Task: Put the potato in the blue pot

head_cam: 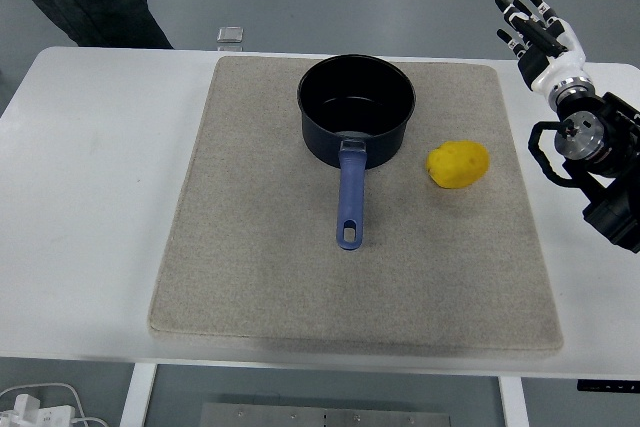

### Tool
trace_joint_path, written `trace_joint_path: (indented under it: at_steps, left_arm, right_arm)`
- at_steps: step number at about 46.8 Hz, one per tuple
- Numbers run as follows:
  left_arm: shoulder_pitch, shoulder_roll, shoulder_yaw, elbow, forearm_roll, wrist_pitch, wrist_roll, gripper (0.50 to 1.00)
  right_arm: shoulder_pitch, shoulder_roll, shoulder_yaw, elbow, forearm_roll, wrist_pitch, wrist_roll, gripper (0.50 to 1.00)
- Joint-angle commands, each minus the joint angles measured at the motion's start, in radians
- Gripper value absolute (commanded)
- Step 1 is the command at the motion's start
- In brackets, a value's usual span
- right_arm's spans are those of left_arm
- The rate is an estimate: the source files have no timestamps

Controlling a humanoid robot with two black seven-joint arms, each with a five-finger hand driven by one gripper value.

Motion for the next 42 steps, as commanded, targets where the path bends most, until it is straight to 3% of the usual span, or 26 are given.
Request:
trace_joint_path:
  at_steps: [1,30,35,42]
  left_arm:
    - [0.000,0.000,0.002,-0.001,0.002,-0.002,0.000,0.999]
    - [0.002,0.000,0.002,0.001,0.001,0.000,0.000,0.999]
    - [0.000,0.000,0.002,0.001,0.001,0.000,0.000,0.999]
    - [0.000,0.000,0.002,0.001,0.001,0.000,0.000,0.999]
  right_arm:
    - [0.001,0.000,0.000,0.001,0.000,0.001,0.000,0.907]
    - [-0.002,0.000,-0.002,0.007,-0.001,0.016,-0.006,0.907]
    - [-0.006,-0.011,-0.003,0.009,-0.001,0.058,-0.031,0.907]
    - [-0.028,-0.086,-0.040,0.017,-0.038,0.124,-0.032,0.907]
